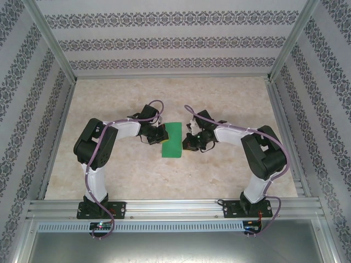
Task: Fold a paper plane with a square sheet of paper (pick it up from the middle)
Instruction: Fold the square sheet of paper in half at the center of the table, then move the square sheet of paper to the center of the table.
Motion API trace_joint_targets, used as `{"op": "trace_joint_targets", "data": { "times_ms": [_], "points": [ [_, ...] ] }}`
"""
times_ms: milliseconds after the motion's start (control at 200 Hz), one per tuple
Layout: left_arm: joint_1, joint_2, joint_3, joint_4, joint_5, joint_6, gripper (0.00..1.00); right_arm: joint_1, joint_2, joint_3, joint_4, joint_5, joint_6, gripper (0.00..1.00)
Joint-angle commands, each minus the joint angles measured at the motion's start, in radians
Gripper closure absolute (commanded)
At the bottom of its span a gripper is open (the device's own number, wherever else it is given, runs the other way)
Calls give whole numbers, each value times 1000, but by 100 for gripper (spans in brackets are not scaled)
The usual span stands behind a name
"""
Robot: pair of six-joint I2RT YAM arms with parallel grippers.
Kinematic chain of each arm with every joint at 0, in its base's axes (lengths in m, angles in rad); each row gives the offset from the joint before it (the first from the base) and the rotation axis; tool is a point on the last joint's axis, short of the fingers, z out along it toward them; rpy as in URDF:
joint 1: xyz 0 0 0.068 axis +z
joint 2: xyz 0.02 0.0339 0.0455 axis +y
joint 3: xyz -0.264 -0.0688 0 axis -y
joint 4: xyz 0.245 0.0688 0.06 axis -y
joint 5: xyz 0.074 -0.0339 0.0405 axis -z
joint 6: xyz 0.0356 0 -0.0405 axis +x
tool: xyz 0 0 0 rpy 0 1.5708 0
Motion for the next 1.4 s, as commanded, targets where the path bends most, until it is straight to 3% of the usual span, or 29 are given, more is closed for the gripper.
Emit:
{"op": "trace_joint_targets", "data": {
  "times_ms": [0,330,714,934,1204,1394],
  "points": [
    [-15,152,-133,-296,-241,-5,100,40,64,49,75,-34,45,100],
    [-15,160,-137,-294,-244,-12,100,64,135,32,65,-20,20,100],
    [-13,142,-134,-302,-252,-8,100,4,-51,-221,32,-38,-72,100],
    [-12,74,-139,-315,-253,-28,100,-10,-133,-129,80,-22,-10,100],
    [-5,-97,-181,-331,-272,-79,100,17,39,25,231,-34,96,100],
    [-4,-148,-163,-278,-198,-70,100,65,135,111,205,-33,97,100]
  ]
}}
